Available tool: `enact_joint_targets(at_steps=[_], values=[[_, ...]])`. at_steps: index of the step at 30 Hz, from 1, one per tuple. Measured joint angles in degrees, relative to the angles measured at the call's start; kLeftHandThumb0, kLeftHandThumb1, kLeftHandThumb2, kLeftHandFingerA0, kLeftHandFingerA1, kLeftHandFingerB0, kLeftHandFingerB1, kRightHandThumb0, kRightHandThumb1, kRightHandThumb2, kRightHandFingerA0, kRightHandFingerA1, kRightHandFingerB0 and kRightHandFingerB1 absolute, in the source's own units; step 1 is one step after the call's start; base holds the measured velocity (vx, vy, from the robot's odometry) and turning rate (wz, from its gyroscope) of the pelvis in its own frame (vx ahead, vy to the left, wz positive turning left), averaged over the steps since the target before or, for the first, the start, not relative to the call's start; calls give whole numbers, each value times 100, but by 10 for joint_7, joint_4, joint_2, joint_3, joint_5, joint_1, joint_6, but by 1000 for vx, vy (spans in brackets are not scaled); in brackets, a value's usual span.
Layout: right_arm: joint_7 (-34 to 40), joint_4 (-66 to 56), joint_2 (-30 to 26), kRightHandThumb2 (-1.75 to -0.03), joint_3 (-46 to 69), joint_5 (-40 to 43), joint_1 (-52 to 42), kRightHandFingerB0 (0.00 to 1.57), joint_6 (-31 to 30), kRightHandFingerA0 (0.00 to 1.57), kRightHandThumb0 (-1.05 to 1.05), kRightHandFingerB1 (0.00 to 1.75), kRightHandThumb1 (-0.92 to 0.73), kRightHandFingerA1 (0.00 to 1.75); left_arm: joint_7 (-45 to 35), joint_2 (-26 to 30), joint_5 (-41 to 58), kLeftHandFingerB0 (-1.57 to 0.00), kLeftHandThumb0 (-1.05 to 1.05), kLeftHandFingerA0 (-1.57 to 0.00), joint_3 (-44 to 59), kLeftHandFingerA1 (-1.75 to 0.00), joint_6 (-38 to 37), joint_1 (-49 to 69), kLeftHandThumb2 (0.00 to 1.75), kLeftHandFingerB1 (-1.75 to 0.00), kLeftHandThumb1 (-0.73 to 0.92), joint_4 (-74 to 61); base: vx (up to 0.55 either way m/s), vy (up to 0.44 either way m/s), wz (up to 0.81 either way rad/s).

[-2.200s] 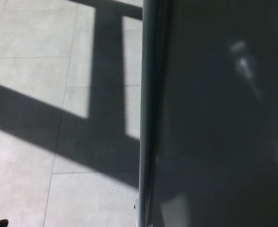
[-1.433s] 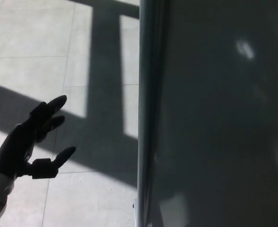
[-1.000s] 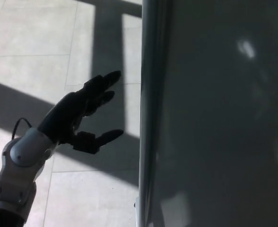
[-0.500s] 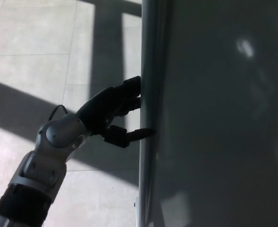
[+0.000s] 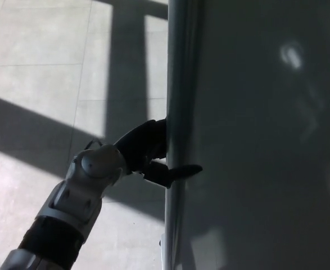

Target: A white board is being place on the right hand side and parallel to the robot and the robot uses its left hand to grab on the leftside of the whiteboard and drag the whiteboard from the right hand side to the left hand side

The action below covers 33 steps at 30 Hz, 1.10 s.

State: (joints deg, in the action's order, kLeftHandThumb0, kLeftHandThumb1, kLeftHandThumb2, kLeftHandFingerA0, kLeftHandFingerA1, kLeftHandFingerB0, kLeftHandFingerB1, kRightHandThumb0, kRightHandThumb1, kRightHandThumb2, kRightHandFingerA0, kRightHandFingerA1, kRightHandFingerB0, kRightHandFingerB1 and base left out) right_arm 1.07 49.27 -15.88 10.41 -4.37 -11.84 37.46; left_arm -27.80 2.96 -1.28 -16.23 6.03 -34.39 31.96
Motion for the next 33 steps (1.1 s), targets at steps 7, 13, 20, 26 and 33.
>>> enact_joint_targets(at_steps=[7,13,20,26,33], values=[[-9,6,0,-64,-4,1,4,21,2,57,-84,39,-80,63,68,-29,-30,-59,-20,-105,-3,-58,-14,7,62,-40,70,26,0,0,0],[-26,34,-6,-64,-4,6,10,29,16,62,-85,42,-80,62,137,-49,-49,-77,-18,-96,6,-74,-54,30,62,-52,73,28,0,0,0],[-35,56,-11,-64,-5,6,14,31,37,64,-85,45,-79,64,172,-55,-54,-77,-17,-96,26,-73,-77,49,62,-52,74,29,0,0,0],[-37,66,-15,-63,-7,4,18,33,47,66,-86,44,-80,65,171,-54,-51,-79,-18,-99,45,-78,-78,63,62,-51,73,15,0,0,0],[-37,69,-25,-63,-13,0,27,34,54,67,-86,45,-80,67,146,-47,-35,-83,-15,-97,76,-71,-88,83,62,-52,72,-1,0,0,0]])
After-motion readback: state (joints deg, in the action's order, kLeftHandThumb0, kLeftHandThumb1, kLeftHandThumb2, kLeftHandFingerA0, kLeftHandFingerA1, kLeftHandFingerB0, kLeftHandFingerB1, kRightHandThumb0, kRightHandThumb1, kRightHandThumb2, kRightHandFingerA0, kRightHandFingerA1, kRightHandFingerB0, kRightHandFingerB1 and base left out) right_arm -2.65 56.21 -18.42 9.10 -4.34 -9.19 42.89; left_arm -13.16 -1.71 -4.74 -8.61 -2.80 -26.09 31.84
